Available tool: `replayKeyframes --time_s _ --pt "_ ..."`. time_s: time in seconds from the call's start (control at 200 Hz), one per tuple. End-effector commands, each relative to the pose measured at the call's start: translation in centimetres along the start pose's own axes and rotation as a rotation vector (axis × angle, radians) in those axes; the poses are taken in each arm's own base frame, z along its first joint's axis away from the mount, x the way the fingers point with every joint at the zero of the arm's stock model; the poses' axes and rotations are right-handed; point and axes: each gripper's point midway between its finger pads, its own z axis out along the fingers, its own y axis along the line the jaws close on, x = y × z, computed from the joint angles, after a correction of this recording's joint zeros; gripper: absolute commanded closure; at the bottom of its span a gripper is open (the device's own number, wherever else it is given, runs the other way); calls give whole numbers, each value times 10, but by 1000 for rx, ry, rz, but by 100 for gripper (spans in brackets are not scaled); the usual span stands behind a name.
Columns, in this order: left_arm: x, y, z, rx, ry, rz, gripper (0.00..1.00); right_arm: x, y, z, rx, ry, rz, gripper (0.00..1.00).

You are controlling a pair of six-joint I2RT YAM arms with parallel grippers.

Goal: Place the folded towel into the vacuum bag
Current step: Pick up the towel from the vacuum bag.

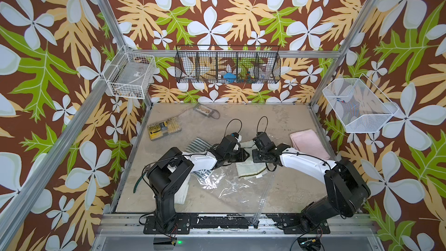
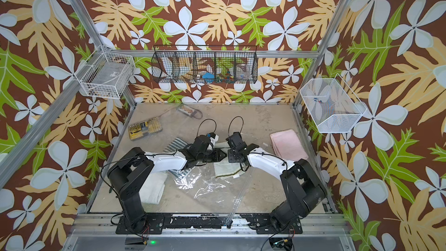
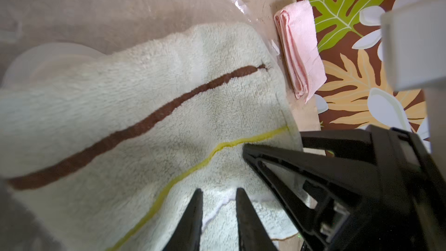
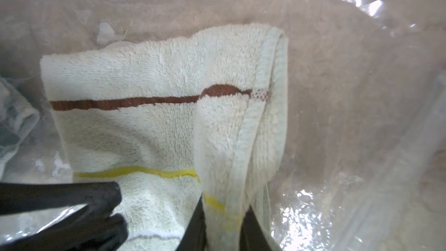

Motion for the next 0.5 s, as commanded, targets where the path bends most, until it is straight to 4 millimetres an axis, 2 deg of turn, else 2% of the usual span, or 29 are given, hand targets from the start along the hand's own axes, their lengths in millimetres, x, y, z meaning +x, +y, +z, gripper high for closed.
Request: replayKeyframes --time_s 0.0,0.105,0.2,0.345,0.495 --pt "3 7 6 -13 9 4 73 5 28 -7 -262 51 111 82" --pt "12 26 15 -56 30 -3 74 11 14 1 -249 93 130 72" --pt "23 40 17 -83 52 -23 74 22 1 4 -234 138 136 55" --pt "30 48 12 -112 62 -25 74 40 0 -7 -353 189 193 43" --pt "25 42 2 -121 55 -8 74 59 -11 -7 -343 235 189 35"
